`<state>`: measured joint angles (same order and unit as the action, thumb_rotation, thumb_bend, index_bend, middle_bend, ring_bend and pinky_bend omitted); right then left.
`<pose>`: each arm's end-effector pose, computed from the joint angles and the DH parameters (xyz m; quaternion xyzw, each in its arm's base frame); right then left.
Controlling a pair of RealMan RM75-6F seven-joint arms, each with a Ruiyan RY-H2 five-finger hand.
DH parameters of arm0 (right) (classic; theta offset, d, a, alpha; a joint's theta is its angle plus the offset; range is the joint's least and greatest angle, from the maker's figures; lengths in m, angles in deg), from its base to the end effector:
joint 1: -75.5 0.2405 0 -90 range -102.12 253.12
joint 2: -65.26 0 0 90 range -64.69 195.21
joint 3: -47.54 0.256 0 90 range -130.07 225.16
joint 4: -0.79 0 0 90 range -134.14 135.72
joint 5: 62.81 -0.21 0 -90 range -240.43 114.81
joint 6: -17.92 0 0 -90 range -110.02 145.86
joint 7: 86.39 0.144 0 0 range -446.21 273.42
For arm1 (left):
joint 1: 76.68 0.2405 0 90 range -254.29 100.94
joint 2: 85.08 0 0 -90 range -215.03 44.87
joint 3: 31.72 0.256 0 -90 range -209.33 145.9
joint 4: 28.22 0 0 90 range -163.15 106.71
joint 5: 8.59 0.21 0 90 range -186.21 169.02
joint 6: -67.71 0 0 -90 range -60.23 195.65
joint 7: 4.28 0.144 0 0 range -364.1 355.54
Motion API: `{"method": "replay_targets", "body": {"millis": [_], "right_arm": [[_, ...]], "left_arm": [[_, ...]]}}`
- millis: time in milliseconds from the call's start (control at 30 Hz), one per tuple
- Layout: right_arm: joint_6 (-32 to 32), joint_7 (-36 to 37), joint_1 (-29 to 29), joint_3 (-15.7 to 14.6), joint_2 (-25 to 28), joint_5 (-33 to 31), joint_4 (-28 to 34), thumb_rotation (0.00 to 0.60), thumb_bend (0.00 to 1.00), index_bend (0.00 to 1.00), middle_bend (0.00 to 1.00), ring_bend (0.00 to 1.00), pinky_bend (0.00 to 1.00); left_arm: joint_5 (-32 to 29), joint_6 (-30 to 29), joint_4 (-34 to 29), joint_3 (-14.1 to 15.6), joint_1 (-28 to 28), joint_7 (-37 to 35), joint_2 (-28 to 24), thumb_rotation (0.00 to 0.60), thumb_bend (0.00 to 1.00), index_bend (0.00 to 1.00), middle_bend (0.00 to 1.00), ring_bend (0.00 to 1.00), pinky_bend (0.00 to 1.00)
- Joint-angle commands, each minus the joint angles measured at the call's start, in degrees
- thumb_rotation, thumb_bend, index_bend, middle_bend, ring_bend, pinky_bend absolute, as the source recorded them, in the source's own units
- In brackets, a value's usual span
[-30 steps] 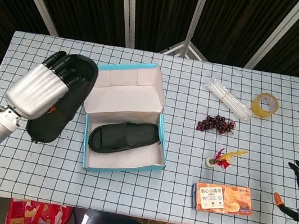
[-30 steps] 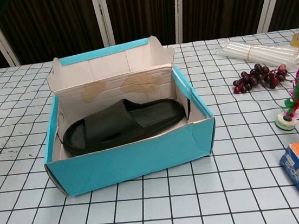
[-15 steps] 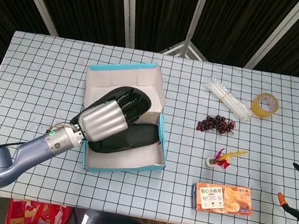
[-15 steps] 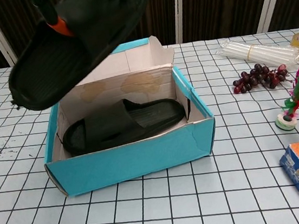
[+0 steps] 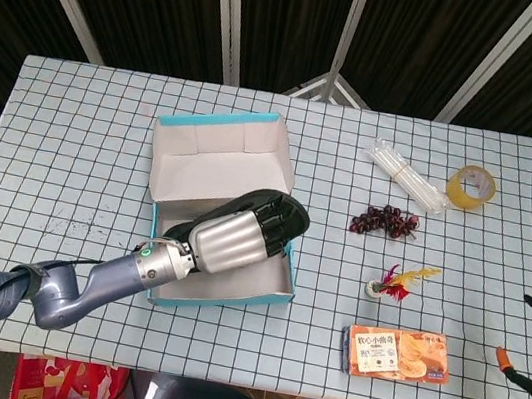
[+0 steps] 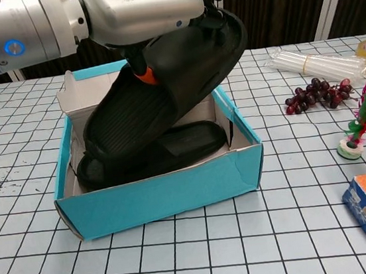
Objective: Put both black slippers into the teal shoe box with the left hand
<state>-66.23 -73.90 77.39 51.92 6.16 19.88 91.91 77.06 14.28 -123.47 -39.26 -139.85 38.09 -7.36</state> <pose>-0.3357 -0.1700 0.1959 0.5363 -0.4390 0.4052 0.5962 0.0051 0.3290 0.0197 -0.8510 0.1177 -0.3810 0.3417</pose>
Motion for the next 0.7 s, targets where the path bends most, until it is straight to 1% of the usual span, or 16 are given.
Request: {"method": "replay_targets", "body": {"millis": [33, 67, 100, 133, 200, 300, 433, 567, 600, 700], "right_arm": [[-2.47, -0.4, -1.63, -0.09, 0.65, -0.08, -0.89, 0.6, 0.31, 0.15, 0.11, 0.18, 0.17], [-5.31, 1.92, -3.96, -0.99, 4.9, 1.16, 1.22, 0.6, 0.31, 0.15, 0.11, 0.18, 0.17], [-2.27, 1.6, -2.69, -2.22, 3.15, 2.52, 0.9, 0.6, 0.31, 0.15, 0.11, 0.18, 0.17], [-0.1, -0.23, -0.93, -1.2, 0.93, 1.35, 0.37, 0.6, 0.31, 0.15, 0.11, 0.18, 0.17], [-0.09, -0.83, -0.63, -0.56, -0.42, 0.55, -0.61, 0.6, 0.31, 0.15, 0.11, 0.18, 0.17], [-0.53, -0.33, -0.69, -0.41, -0.56, 0.81, -0.59, 0.6, 0.31, 0.15, 0.11, 0.18, 0.17], [-0.41, -0.07, -0.65, -0.25, -0.51, 0.57, -0.59, 0.6, 0.31, 0.15, 0.11, 0.18, 0.17], [-0.3, -0.01, -0.57, -0.11, -0.47, 0.42, -0.61, 0.6, 0.31, 0.15, 0.11, 0.18, 0.17], [-0.85, -0.82, -1.11, -0.56, -0.24, 0.73, -0.02, 0.6, 0.31, 0.15, 0.11, 0.18, 0.17], [-0.76, -0.84, -0.98, -0.16, -1.07, 0.12, -0.8, 0.6, 0.31, 0.15, 0.11, 0.18, 0.17]], "left_arm": [[-0.65, 0.41, -0.47, 0.02, 0.18, 0.37, 0.47, 0.6, 0.49, 0.57, 0.57, 0.11, 0.14], [-1.11, 0.6, -0.67, 0.05, 0.29, 0.78, 0.51, 0.6, 0.49, 0.57, 0.58, 0.11, 0.14], [-1.68, 0.82, -0.91, 0.05, 0.41, 1.18, 0.56, 0.6, 0.49, 0.57, 0.58, 0.12, 0.14], [-2.33, 1.05, -1.19, 0.05, 0.54, 1.56, 0.61, 0.6, 0.49, 0.57, 0.58, 0.12, 0.14], [-3.38, 1.37, -1.7, 0.11, 0.76, 2.11, 0.94, 0.6, 0.49, 0.57, 0.59, 0.13, 0.14], [-4.75, 2.0, -2.18, 0.51, 1.06, 2.45, 1.84, 0.6, 0.49, 0.57, 0.59, 0.13, 0.14], [-5.03, 2.26, -1.21, 1.17, 1.34, 2.21, 3.52, 0.6, 0.49, 0.57, 0.59, 0.13, 0.14], [-4.55, 2.22, 0.48, 1.54, 1.56, 0.23, 5.62, 0.6, 0.49, 0.57, 0.59, 0.13, 0.14], [-4.5, 2.23, 0.87, 1.6, 1.64, -0.53, 6.19, 0.6, 0.49, 0.57, 0.59, 0.13, 0.14], [-4.07, 2.34, 1.8, 1.97, 1.85, -2.28, 7.32, 0.6, 0.49, 0.57, 0.59, 0.13, 0.14]]}}
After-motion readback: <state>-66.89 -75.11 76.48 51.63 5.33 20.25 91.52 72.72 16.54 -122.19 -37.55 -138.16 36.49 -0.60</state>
